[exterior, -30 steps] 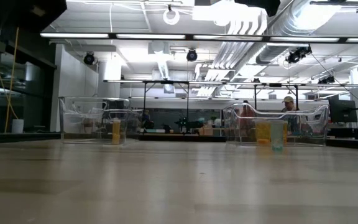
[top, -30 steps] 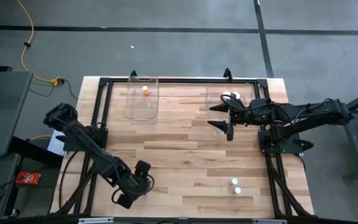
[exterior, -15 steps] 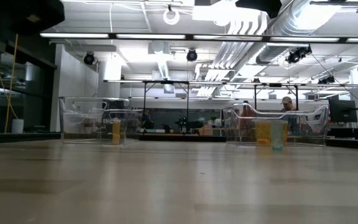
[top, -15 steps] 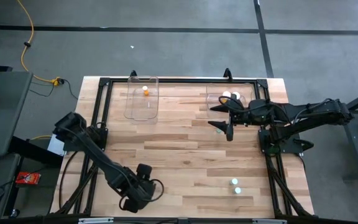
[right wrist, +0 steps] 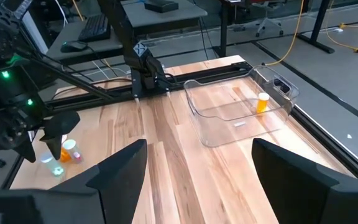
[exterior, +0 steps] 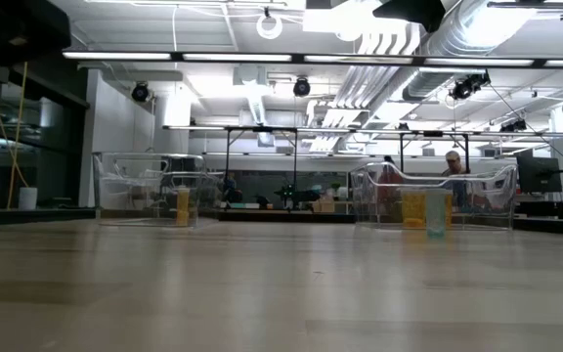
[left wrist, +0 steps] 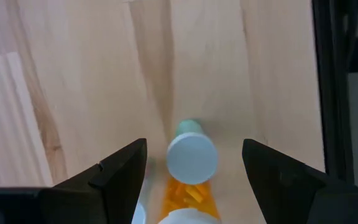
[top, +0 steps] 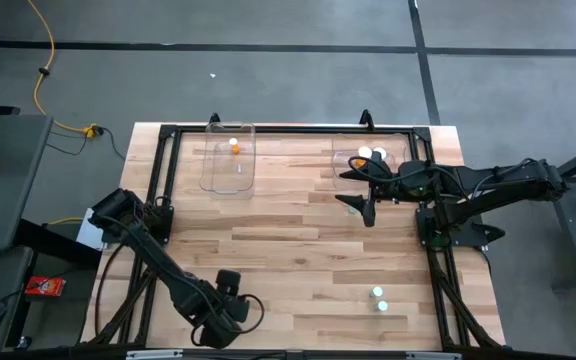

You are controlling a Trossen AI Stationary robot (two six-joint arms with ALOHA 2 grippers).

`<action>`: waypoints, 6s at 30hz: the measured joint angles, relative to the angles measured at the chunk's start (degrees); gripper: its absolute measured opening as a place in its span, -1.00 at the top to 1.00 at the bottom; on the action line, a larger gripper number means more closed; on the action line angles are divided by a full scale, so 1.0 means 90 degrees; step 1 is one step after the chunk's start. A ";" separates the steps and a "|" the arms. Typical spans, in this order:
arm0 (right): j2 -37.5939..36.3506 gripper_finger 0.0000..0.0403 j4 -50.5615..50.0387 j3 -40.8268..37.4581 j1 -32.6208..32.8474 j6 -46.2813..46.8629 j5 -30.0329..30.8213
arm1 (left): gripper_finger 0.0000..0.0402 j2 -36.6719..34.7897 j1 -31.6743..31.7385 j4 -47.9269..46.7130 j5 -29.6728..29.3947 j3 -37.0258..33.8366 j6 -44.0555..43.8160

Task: Pick and place medicine bottles into bin by pill shape (circle, oval)
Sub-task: Put the blue pill bottle into the left transparent bin, then put the blue pill bottle into the right transparent bin

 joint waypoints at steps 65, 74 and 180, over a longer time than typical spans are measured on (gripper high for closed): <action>-0.0002 -0.40 -0.0075 0.0000 -0.0002 0.0029 0.0098 | 0.46 -0.2574 0.2149 -0.0698 -0.1450 0.0215 0.1588; 0.0168 -0.40 0.0287 0.0000 0.0002 0.0041 -0.0464 | 0.44 -0.3861 0.3647 0.0718 -0.1699 0.0215 0.2510; 0.0962 -0.40 0.1537 0.0000 -0.0002 0.0005 -0.0327 | -0.05 -0.3481 0.9299 0.0437 0.1361 -0.0468 0.4821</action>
